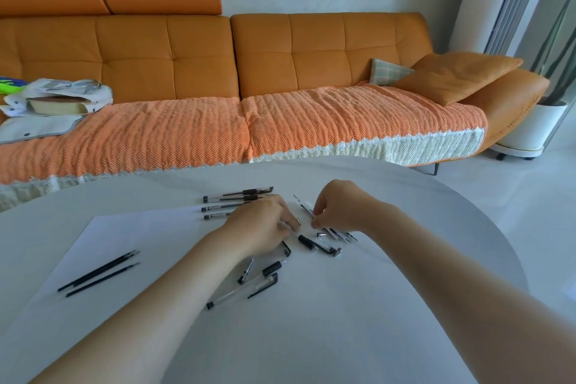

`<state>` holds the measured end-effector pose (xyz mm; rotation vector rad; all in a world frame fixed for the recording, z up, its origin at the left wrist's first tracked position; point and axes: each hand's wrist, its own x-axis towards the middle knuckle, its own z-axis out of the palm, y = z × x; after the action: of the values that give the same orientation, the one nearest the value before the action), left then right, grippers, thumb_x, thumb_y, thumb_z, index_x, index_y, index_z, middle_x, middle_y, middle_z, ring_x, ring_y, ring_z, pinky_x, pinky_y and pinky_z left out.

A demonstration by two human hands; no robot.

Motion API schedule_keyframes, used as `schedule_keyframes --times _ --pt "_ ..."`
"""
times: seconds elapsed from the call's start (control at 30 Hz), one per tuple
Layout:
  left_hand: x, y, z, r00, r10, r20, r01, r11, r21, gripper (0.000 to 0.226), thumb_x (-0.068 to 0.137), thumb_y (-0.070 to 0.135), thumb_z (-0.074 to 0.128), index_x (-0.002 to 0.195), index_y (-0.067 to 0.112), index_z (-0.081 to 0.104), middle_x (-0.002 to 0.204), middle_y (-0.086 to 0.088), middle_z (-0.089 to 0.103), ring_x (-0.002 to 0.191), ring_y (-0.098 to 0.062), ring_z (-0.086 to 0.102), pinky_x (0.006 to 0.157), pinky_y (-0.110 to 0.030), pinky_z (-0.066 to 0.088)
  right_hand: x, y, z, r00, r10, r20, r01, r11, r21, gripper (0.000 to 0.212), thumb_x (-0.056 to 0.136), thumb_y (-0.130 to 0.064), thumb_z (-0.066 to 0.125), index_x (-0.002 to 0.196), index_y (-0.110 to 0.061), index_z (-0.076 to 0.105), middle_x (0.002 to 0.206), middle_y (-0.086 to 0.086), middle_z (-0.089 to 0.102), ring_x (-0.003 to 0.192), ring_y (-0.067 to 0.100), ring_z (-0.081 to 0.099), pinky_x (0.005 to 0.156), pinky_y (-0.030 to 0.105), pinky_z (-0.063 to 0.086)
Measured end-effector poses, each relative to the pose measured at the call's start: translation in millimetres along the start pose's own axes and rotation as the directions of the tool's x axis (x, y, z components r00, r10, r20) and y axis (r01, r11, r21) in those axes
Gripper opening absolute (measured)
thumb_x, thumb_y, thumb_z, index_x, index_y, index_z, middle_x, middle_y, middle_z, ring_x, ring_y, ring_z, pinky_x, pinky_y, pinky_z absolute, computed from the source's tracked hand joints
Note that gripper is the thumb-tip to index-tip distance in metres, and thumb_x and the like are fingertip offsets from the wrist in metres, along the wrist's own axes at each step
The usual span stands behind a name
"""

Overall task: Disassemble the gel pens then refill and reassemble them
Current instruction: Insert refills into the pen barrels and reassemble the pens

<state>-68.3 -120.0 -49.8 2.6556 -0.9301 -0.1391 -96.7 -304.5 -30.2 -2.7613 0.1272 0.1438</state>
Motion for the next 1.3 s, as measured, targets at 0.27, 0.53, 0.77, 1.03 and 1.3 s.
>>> schedule_keyframes --times 0.27,0.53,0.77,1.03,1.3 --pt "3 -1 -9 0.99 0.13 -0.058 -0.122 0.984 0.129 0.005 0.084 0.037 0.071 0.088 0.038 0.071 0.106 0.021 0.064 0.099 -0.004 0.058 0.078 -0.026 0.047 -1 -2 3 0.999 -0.049 -0.001 0.049 0.995 -0.086 0.022 0.079 -0.035 0.078 0.093 -0.019 0.077 0.092 -0.001 0.07 0.079 0.015 0.063 0.052 0.02 0.042" --pt "-43 -18 -51 0.957 0.119 -0.264 -0.073 0.981 0.179 0.012 0.087 0.038 0.068 0.099 0.041 0.067 0.092 0.017 0.061 0.093 -0.004 0.053 0.069 -0.026 0.041 -14 -40 1 0.986 -0.152 -0.069 0.151 0.988 -0.014 0.015 0.089 -0.023 0.066 0.099 -0.02 0.076 0.095 -0.002 0.067 0.083 0.018 0.063 0.074 0.033 0.057" --pt "-129 -95 -77 0.971 -0.135 -0.196 0.148 0.988 0.052 0.026 0.101 0.022 0.047 0.114 0.038 0.062 0.09 0.02 0.052 0.096 -0.006 0.045 0.078 -0.024 0.037 -26 -128 38 0.936 -0.352 -0.013 0.351 0.929 0.117 0.016 0.092 -0.023 0.062 0.101 -0.024 0.075 0.101 -0.008 0.07 0.09 0.013 0.064 0.081 0.032 0.057" --pt "-183 -153 -74 0.835 -0.496 -0.239 0.467 0.868 -0.17 0.015 0.093 0.038 0.051 0.084 0.029 0.058 0.078 0.003 0.059 0.07 -0.018 0.057 0.058 -0.031 0.036 -10 -220 93 0.905 -0.424 0.037 0.423 0.905 0.044 0.011 0.091 -0.026 0.062 0.095 -0.03 0.072 0.099 -0.009 0.07 0.087 0.016 0.066 0.075 0.036 0.059" --pt "-189 -178 -71 0.844 -0.509 -0.17 0.513 0.858 -0.023 0.01 0.078 0.043 0.064 0.085 0.037 0.065 0.083 0.011 0.062 0.079 -0.009 0.058 0.056 -0.024 0.038 7 -246 114 0.882 -0.463 0.087 0.471 0.873 -0.129 0.017 0.093 -0.035 0.058 0.103 -0.033 0.071 0.104 -0.006 0.065 0.095 0.018 0.06 0.076 0.033 0.054"
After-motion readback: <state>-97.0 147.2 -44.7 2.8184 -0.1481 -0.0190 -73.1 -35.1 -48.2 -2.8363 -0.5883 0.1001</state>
